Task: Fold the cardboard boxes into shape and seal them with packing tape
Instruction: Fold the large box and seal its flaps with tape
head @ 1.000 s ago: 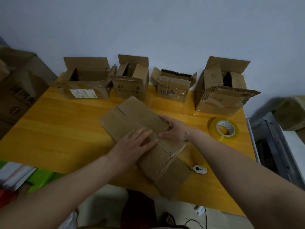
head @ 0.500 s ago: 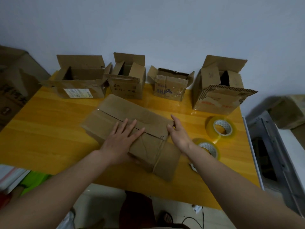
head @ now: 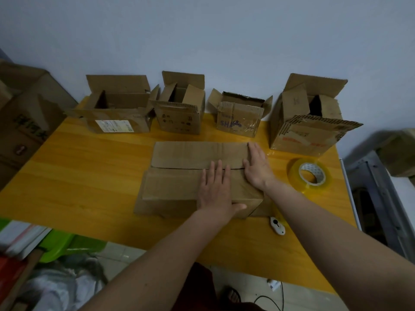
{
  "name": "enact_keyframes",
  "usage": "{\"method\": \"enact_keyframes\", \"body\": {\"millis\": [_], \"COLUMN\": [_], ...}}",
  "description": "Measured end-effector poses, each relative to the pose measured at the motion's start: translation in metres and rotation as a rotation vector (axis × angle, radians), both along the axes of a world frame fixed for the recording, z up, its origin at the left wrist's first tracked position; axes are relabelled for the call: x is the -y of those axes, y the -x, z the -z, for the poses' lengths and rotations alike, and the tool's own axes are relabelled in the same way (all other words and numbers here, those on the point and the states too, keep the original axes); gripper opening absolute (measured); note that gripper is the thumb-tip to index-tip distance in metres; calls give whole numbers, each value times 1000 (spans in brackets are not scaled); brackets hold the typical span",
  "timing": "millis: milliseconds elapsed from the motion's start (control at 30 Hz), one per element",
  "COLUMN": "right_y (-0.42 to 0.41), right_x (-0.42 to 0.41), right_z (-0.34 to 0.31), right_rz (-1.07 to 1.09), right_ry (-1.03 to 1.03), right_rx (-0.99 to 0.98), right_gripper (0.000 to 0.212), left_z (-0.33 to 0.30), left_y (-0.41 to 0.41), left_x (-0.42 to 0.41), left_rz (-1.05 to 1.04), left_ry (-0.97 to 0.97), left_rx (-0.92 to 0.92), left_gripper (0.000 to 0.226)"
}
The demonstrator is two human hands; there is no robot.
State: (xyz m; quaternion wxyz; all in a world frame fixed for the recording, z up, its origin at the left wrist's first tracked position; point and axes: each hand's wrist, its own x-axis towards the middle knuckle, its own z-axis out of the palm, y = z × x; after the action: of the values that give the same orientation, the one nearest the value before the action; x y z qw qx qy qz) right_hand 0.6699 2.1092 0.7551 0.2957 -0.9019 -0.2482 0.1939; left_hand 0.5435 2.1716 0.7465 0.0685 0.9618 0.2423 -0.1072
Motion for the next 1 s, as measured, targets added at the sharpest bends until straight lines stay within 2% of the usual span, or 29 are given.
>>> {"method": "enact_keyframes", "body": {"millis": [133,267,567,667,733,800,867,933,1000], "right_y": [3,-9,-19,-26,-27,-29,-30,-27,-18], "right_x": [2,3,7,15,26,42,67,98,122], "right_z": [7,3,3,-1,-3,1,13,30,45], "right_rz": [-82,-50,-48,-34,20,122,213,263,207], "right_ry": [2,-108,-139,-168,-249,-288,-167,74,290], "right_rx": [132,-17,-132,-182,-269,-274,-217,-217,-219], "right_gripper": [56,56,59,60,60,59,56,50,34], "left_z": [-1,0,-5,-9,-9,-9,-10,-12,-14], "left_y": [1,2,-7,-16,-19,-20,-21,-22,-23], "left_x": [-4,-10,-10,-3,0,1,0,1,5], "left_rz": [67,169,355,413,429,430,422,428,441], "left_ry": [7,-13,1,19,10,5,16,16,7], "left_rx": [29,55,21,10,6,-11,-24,-31,-47], "left_gripper": [108,102,93,97,98,97,97,96,93]}}
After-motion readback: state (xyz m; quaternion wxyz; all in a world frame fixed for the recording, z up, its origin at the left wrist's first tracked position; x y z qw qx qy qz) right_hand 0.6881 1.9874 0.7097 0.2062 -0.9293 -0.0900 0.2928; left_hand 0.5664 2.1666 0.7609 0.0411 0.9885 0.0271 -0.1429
